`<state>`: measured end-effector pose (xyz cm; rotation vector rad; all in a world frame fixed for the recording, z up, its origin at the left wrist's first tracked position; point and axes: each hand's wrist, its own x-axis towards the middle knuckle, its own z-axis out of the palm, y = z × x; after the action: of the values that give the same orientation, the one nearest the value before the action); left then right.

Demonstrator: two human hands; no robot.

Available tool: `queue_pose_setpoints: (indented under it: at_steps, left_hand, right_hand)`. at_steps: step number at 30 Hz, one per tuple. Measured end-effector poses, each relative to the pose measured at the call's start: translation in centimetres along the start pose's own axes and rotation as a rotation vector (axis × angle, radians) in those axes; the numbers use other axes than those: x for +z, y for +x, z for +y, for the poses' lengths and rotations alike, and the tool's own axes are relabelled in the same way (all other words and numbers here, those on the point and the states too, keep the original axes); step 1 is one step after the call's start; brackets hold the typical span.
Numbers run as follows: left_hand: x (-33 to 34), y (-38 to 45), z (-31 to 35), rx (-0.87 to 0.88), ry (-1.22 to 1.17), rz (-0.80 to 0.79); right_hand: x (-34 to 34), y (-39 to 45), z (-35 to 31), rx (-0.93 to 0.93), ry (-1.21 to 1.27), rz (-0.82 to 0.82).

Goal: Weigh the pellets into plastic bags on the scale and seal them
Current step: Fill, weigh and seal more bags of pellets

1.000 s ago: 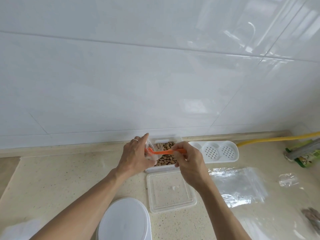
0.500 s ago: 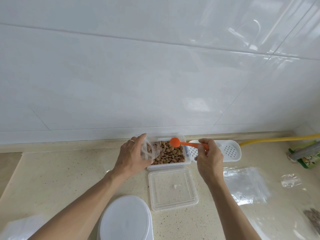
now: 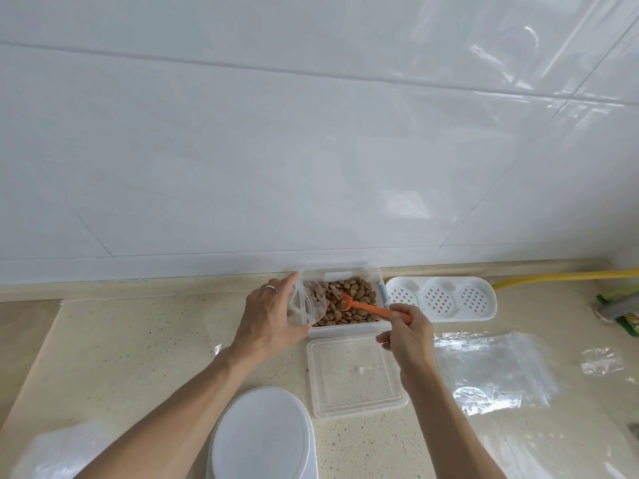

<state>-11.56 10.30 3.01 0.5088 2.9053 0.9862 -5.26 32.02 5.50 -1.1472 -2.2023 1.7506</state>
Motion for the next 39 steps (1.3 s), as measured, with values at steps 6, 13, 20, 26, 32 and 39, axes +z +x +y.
queue_pose_setpoints:
  at_steps: [6, 13, 20, 26, 32, 39]
  left_hand:
    - [0.1, 1.0, 0.4, -0.018, 0.058, -0.027]
    - [0.2, 1.9, 1.0, -0.06, 0.105, -0.047]
    - [0.7, 2.0, 1.1, -0.054, 0.037, -0.003]
    - [0.5, 1.9, 1.2, -0.052, 0.021, -0.013]
    - [0.5, 1.8, 1.2, -0.06, 0.017, -0.024]
    - [0.4, 1.5, 0.6, -0.043, 0.034, -0.014]
  right_hand:
    - [-2.1, -0.1, -1.3, 0.048, 0.149, 0.048]
    - [-2.8, -1.3, -3.8, -0.068, 0.194, -0.056]
    - [-0.9, -3.4, -4.9, -0.597, -0.323, -0.308]
    - [-0.8, -3.5, -4.2, -0.85, -0.457, -0.23]
    - [-1.3, -3.1, -4.2, -0.847, -0.446, -0.228]
    - [-1.0, -1.1, -3.1, -0.563, -0.26, 0.054]
